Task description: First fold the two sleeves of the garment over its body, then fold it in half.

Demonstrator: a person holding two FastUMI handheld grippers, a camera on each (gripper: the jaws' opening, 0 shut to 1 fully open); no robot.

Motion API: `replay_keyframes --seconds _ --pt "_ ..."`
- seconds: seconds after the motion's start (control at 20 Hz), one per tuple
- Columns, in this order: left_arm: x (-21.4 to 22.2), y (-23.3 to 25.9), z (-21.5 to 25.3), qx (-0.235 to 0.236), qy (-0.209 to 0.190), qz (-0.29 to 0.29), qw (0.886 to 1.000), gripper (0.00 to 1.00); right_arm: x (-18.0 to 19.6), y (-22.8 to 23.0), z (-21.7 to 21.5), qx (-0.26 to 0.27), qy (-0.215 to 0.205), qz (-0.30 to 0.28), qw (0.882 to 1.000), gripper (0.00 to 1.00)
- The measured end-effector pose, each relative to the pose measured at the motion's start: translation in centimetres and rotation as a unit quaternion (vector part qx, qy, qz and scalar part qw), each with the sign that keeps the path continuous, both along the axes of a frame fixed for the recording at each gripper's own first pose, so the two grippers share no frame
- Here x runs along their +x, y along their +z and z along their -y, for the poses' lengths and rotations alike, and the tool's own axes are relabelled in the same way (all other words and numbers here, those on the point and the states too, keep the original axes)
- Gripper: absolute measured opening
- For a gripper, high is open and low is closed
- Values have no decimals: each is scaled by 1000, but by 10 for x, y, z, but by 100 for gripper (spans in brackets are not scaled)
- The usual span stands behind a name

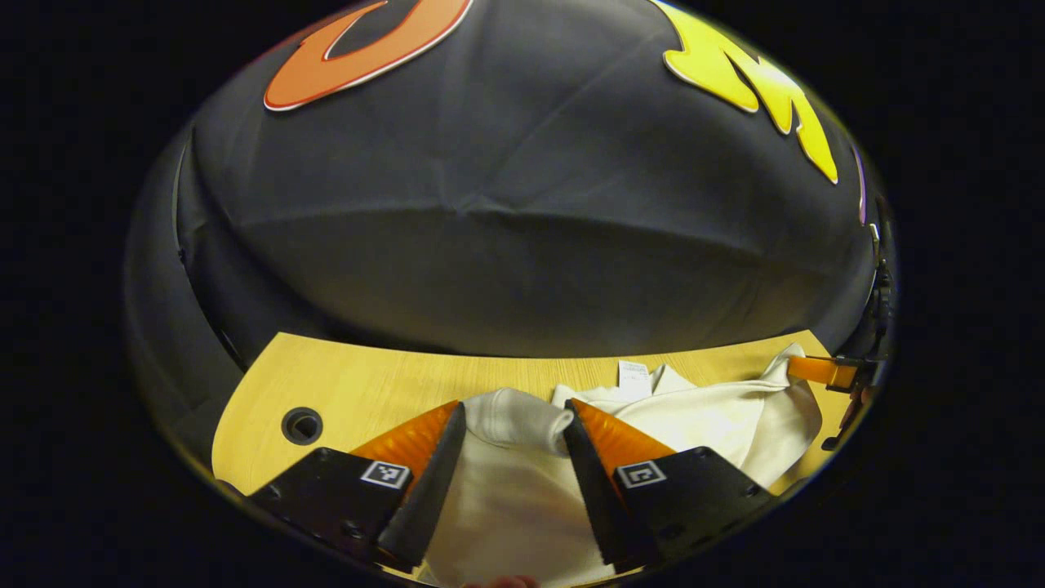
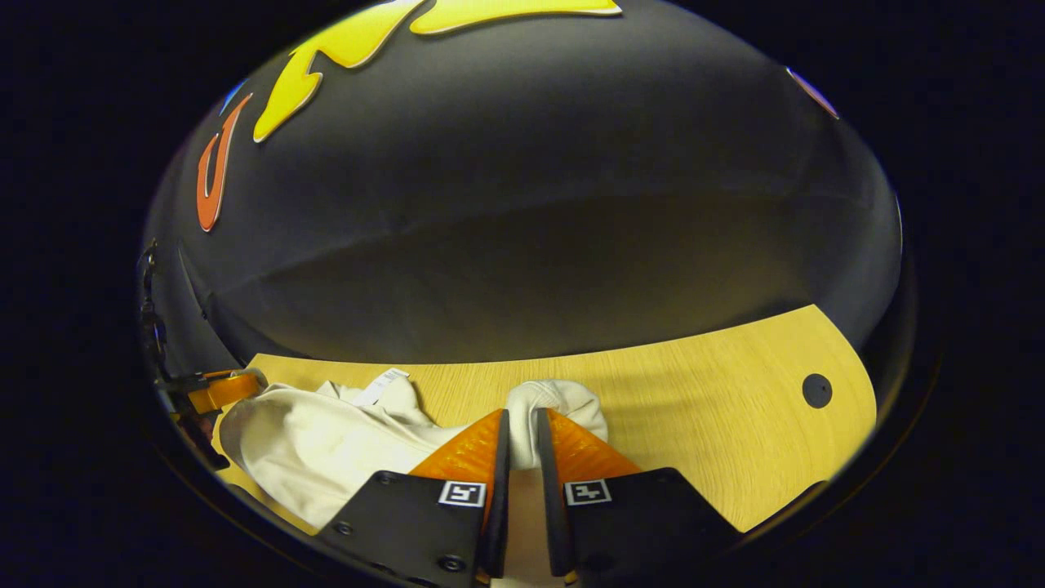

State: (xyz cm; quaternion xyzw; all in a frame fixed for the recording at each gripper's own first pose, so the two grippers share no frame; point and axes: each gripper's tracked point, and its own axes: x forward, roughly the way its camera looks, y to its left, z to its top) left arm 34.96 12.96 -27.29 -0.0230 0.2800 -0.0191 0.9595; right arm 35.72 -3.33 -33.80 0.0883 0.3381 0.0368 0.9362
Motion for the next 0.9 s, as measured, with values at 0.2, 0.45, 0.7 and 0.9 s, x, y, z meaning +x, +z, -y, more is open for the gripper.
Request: replay_keyframes --seconds 0.2,0.45,0.7,0.9 --pt "-11 36 -20 16 27 40 999 98 -11 28 12 -2 -14 31 999 55" --pt "-54 79 -36 4 65 77 995 98 -52 68 12 -12 -10 55 998 73" --pt "-114 146 -39 2 77 122 989 98 -111 148 9 -30 -5 106 994 84" --pt "-159 231 -22 24 72 191 979 98 -162 231 3 -47 -3 156 987 87"
